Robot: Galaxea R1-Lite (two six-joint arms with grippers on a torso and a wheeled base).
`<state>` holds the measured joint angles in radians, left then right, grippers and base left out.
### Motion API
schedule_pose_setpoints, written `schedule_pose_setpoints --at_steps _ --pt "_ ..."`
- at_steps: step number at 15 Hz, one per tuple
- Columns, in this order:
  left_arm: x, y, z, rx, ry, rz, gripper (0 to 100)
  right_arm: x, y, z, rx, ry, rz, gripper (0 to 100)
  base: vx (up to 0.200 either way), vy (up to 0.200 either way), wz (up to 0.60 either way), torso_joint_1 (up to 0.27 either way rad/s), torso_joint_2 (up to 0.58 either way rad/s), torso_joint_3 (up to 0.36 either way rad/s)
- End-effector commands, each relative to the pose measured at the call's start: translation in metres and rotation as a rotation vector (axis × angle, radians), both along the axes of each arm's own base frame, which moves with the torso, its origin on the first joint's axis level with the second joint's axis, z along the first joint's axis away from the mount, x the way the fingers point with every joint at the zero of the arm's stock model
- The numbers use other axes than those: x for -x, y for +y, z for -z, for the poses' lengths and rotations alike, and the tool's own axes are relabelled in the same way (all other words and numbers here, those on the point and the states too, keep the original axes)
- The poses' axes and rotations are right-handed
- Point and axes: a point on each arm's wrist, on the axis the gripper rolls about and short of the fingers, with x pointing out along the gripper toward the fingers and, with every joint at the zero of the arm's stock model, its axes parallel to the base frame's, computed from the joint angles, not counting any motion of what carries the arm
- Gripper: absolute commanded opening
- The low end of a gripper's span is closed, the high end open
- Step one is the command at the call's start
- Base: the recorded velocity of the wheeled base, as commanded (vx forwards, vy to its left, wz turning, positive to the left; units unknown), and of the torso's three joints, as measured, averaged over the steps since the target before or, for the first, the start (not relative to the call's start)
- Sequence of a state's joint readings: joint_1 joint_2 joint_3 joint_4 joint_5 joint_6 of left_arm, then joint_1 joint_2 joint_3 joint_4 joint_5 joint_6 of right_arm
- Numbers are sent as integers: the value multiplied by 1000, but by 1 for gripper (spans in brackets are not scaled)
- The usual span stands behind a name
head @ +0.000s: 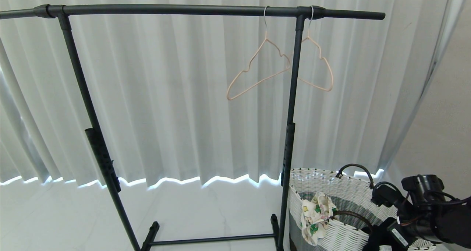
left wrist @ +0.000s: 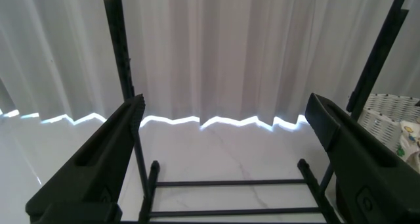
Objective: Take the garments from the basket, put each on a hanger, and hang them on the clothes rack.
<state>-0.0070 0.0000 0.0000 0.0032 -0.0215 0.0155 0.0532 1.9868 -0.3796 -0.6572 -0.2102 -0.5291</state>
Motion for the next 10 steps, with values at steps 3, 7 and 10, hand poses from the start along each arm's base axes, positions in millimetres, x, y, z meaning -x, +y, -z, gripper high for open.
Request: schedule_pose_setpoints --at_steps 3,7,10 --pt "0 0 0 -6 0 1 100 10 2 -56 -18 -101 -28 0 0 0 0 0 0 0" --pt "0 0 0 -12 0 2 100 21 14 -128 -31 -180 -84 0 0 0 0 0 0 0" --pt "0 0 0 -12 0 4 100 39 32 -196 -47 -211 -176 0 -133 0 0 5 2 -2"
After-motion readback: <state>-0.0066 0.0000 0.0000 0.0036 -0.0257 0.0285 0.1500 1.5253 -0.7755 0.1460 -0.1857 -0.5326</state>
